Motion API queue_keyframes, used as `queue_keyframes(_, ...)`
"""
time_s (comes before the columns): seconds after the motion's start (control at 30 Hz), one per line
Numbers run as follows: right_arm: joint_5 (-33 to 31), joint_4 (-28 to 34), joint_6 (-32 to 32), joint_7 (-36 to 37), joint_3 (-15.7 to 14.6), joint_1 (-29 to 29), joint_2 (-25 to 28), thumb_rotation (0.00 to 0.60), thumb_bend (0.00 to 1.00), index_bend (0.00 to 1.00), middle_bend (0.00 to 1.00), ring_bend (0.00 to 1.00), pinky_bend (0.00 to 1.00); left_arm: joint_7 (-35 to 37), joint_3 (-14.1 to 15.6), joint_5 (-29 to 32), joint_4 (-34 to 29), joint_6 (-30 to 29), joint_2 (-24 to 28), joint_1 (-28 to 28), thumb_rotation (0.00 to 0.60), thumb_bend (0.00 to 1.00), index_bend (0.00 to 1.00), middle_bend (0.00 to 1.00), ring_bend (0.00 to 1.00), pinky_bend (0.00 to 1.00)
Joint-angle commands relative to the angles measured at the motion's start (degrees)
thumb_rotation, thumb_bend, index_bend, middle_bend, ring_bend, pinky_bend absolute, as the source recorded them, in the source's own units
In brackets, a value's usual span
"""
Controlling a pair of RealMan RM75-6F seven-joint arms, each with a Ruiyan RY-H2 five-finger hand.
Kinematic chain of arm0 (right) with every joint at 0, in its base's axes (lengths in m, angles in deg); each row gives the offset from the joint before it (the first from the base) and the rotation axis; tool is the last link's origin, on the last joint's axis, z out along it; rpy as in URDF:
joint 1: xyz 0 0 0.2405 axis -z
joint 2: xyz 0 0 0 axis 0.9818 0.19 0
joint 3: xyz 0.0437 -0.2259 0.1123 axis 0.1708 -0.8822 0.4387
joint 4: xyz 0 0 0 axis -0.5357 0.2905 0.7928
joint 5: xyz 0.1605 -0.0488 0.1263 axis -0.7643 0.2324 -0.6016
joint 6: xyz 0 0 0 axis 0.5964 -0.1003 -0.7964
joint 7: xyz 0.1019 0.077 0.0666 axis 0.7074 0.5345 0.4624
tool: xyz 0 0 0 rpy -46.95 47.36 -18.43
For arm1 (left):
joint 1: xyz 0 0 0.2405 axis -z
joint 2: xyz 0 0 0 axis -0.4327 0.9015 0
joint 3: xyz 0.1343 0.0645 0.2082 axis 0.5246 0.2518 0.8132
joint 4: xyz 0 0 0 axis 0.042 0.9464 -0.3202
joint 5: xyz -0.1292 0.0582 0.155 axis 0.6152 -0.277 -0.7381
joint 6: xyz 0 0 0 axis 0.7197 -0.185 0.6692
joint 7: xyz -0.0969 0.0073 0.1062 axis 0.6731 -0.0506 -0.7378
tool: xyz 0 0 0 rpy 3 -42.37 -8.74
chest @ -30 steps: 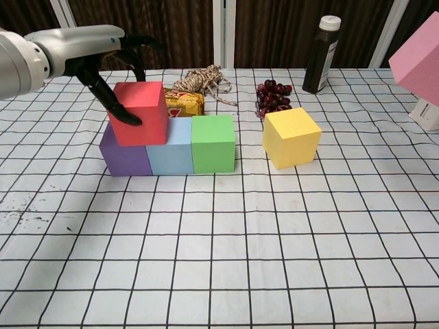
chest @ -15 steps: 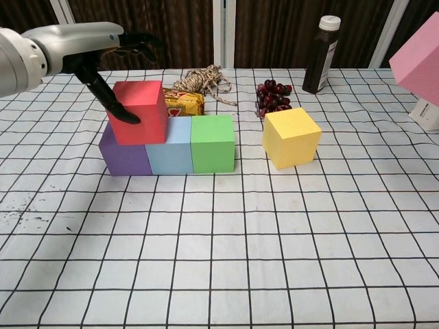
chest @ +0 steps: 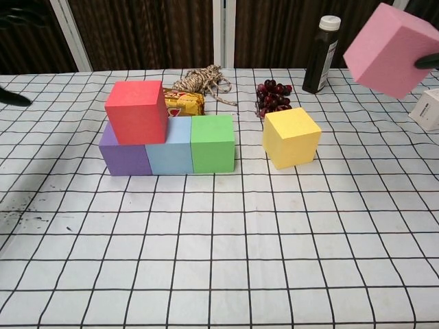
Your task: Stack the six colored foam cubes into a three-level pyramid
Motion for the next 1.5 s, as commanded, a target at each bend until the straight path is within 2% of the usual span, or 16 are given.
queue_keyframes(0.03, 3.57, -1.34, -5.38, -0.95, 0.72, -5.42, -1.29, 0.6, 0.08, 0.0, 0.44, 0.08, 0.0, 7.15, 4.23, -5.67, 2.96, -5.45, 4.46, -7.21, 0.6, 0.0, 0.03, 0.05, 0.0, 0.0)
queue_keyframes(0.23, 6.81, -5.46, -11.02, -1.19, 1.37, -12.84, -5.92, 0.6, 0.08, 0.0, 0.48, 0.12, 0.0, 14.45, 6.16, -9.82, 8.41, -9.43, 5.03, -13.25, 0.6, 0.0, 0.03, 0.05, 0.0, 0.0)
queue_keyframes(0.53, 2.82, -11.77, -14.83, -6.21, 2.61, -19.65, -15.42, 0.6, 0.09, 0.0, 0.49, 0.12, 0.0, 21.69, 6.95, -14.89, 14.11, -12.47, 3.91, -18.46, 0.6, 0.0, 0.03, 0.05, 0.0, 0.0)
queue_keyframes(0.67, -1.05, -13.69, -13.6, -11.47, 3.67, -20.84, -19.55, 0.6, 0.09, 0.0, 0.5, 0.12, 0.0, 27.48, 7.42, -19.13, 17.25, -13.99, 3.33, -20.13, 0.6, 0.0, 0.03, 0.05, 0.0, 0.0)
queue_keyframes(0.77, -4.14, -14.32, -13.75, -14.68, 4.1, -21.76, -21.69, 0.6, 0.09, 0.0, 0.5, 0.12, 0.0, 29.28, 8.3, -21.3, 19.38, -14.55, 2.61, -21.37, 0.6, 0.0, 0.03, 0.05, 0.0, 0.0)
queue_keyframes(1.1, -14.7, -14.33, -14.07, -26.33, 5.25, -25.32, -27.1, 0.6, 0.09, 0.0, 0.51, 0.12, 0.0, 33.25, 8.89, -23.2, 22.85, -14.01, 1.62, -23.83, 0.6, 0.0, 0.03, 0.08, 0.0, 0.0)
queue_keyframes(1.5, -32.11, -7.36, -9.79, -42.77, 6.46, -29.73, -28.38, 0.6, 0.09, 0.0, 0.51, 0.13, 0.0, 37.35, 8.28, -25.05, 24.77, -12.83, 1.64, -24.47, 0.6, 0.0, 0.03, 0.08, 0.0, 0.0)
